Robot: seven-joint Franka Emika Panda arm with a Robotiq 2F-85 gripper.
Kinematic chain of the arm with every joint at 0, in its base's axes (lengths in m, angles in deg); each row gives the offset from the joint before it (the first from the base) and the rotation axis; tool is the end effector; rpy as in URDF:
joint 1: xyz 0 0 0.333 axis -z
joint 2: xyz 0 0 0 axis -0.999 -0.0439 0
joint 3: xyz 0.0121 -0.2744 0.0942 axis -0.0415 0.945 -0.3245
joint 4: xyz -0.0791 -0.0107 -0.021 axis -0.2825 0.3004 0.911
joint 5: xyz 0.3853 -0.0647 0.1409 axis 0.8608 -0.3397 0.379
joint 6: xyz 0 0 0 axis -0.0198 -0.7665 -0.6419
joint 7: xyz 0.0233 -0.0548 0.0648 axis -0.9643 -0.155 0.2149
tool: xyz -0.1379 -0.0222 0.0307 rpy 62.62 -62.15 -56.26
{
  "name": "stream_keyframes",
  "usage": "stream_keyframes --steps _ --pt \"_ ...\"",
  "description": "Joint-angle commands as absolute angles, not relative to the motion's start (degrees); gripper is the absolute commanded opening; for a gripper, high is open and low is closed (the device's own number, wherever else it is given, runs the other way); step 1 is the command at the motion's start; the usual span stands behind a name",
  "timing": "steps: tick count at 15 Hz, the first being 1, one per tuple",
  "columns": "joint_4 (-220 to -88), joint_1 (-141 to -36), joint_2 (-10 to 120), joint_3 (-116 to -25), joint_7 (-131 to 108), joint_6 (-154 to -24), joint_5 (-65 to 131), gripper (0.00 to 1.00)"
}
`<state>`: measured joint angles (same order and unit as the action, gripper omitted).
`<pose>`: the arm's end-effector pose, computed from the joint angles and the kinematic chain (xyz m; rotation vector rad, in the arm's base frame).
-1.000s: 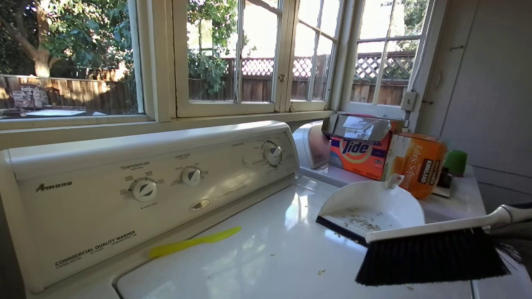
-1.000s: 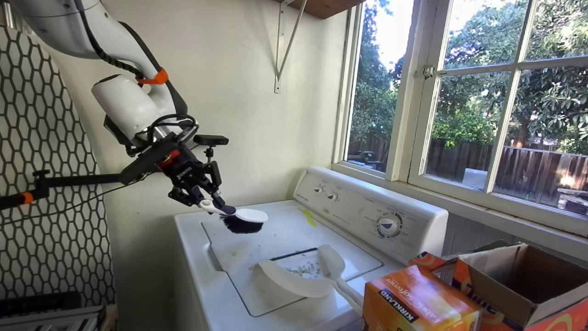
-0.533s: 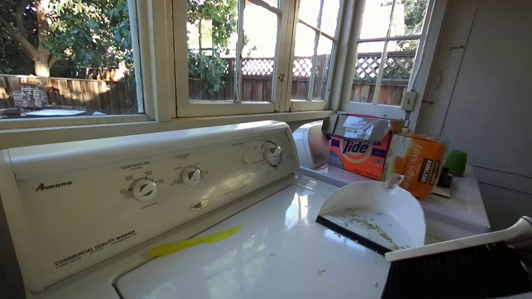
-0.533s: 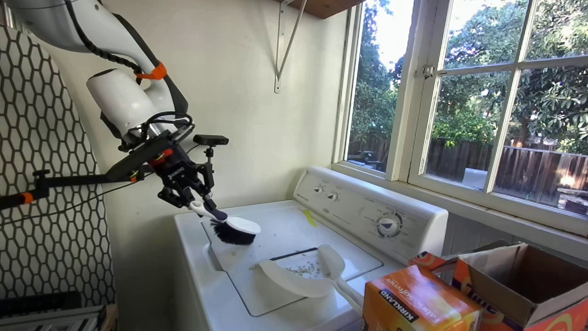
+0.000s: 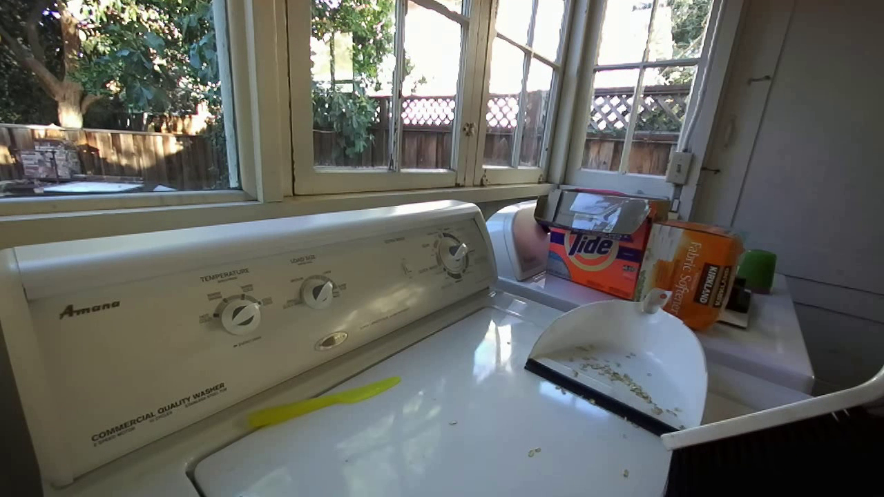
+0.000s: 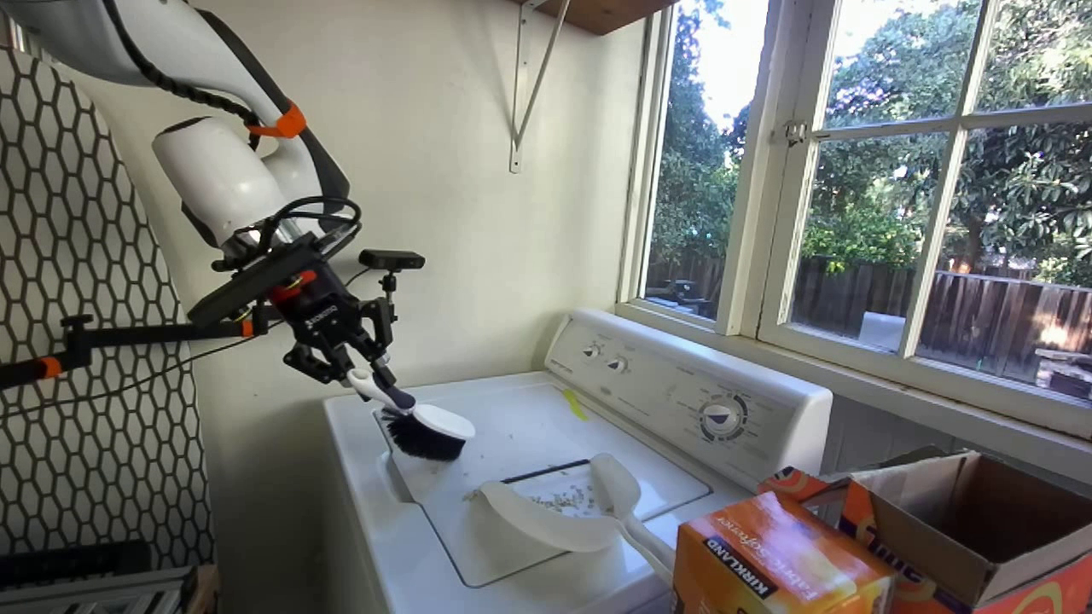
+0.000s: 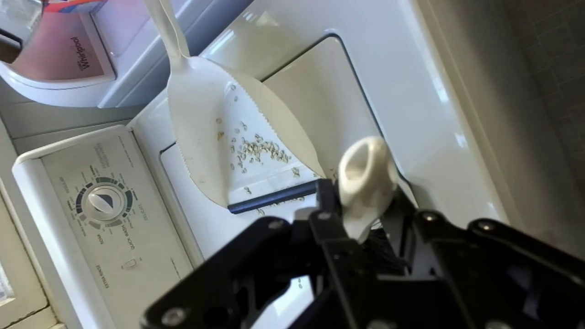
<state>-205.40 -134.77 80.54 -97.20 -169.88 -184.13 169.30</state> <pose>0.2247 0.2566 0.3114 2.0197 1.5921 0.5531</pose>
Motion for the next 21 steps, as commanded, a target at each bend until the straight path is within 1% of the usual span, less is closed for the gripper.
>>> stream_keyframes --steps 1,14,21 --pt "-206.2 -135.0 83.5 -96.5 -174.9 -182.1 171.4 0.07" --pt "-209.0 -143.0 82.6 -90.6 -174.2 -181.4 171.6 0.07" --pt "-209.1 -139.8 84.7 -92.9 -171.8 -184.9 169.6 0.07"
